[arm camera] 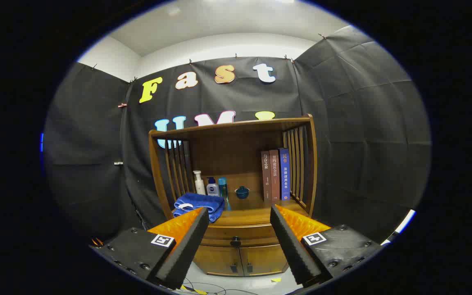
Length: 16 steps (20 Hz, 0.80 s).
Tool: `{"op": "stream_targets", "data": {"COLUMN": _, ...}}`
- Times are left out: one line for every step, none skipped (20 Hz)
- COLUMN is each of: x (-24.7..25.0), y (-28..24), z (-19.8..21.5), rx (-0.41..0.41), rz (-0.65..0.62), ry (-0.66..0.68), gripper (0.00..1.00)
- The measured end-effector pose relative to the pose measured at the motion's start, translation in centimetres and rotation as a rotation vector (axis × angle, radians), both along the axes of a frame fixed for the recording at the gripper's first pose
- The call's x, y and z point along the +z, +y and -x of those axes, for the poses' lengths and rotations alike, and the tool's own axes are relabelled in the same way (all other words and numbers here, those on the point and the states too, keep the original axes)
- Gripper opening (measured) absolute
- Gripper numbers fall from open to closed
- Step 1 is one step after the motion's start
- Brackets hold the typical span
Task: Pull open the drawer, take out the items inside it, and place them on the countertop above the cabinet.
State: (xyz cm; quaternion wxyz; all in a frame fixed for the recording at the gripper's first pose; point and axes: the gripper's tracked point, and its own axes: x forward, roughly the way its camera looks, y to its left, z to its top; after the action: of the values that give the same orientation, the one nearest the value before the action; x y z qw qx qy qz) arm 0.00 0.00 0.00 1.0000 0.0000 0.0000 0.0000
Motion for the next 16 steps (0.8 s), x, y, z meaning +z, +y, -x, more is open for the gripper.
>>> {"op": "stream_targets", "data": {"x": -0.10, "y": -0.08, "z": 0.00, "rx": 0.001, "rz": 0.002, "ry": 0.003, "gripper": 0.98}}
{"op": "stream_targets", "data": {"x": -0.05, "y": -0.09, "z": 0.04, "rx": 0.004, "rz": 0.001, "ry": 0.003, "gripper": 0.98}}
{"op": "stream_targets", "data": {"x": -0.03, "y": 0.03, "z": 0.10, "rx": 0.006, "rz": -0.001, "ry": 0.002, "gripper": 0.98}}
{"op": "stream_targets", "data": {"x": -0.12, "y": -0.14, "z": 0.13, "rx": 0.004, "rz": -0.002, "ry": 0.003, "gripper": 0.98}}
{"op": "stream_targets", "data": {"x": -0.10, "y": -0.26, "z": 0.11, "rx": 0.001, "rz": -0.001, "ry": 0.004, "gripper": 0.98}}
{"op": "stream_targets", "data": {"x": -0.10, "y": -0.29, "z": 0.25, "rx": 0.001, "rz": 0.002, "ry": 0.005, "gripper": 0.98}}
{"op": "stream_targets", "data": {"x": -0.01, "y": -0.23, "z": 0.22, "rx": -0.001, "rz": 0.005, "ry": 0.004, "gripper": 0.98}}
{"op": "stream_targets", "data": {"x": 0.10, "y": -0.23, "z": 0.25, "rx": 0.000, "rz": 0.009, "ry": 0.000, "gripper": 0.98}}
{"op": "stream_targets", "data": {"x": 0.24, "y": -0.17, "z": 0.25, "rx": 0.001, "rz": 0.011, "ry": -0.004, "gripper": 0.98}}
{"op": "stream_targets", "data": {"x": 0.22, "y": 0.00, "z": 0.35, "rx": 0.006, "rz": 0.010, "ry": -0.007, "gripper": 0.98}}
{"op": "stream_targets", "data": {"x": 0.18, "y": 0.16, "z": 0.36, "rx": 0.011, "rz": 0.010, "ry": -0.008, "gripper": 0.98}}
{"op": "stream_targets", "data": {"x": 0.05, "y": 0.22, "z": 0.36, "rx": 0.017, "rz": 0.011, "ry": -0.005, "gripper": 0.98}}
{"op": "stream_targets", "data": {"x": -0.13, "y": 0.45, "z": 0.31, "rx": 0.024, "rz": 0.012, "ry": -0.002, "gripper": 0.98}}
{"op": "stream_targets", "data": {"x": -0.25, "y": 0.49, "z": 0.42, "rx": 0.027, "rz": 0.012, "ry": 0.000, "gripper": 0.98}}
{"op": "stream_targets", "data": {"x": -0.36, "y": 0.38, "z": 0.36, "rx": 0.025, "rz": 0.011, "ry": 0.002, "gripper": 0.98}}
{"op": "stream_targets", "data": {"x": -0.49, "y": 0.28, "z": 0.27, "rx": 0.025, "rz": 0.008, "ry": 0.005, "gripper": 0.98}}
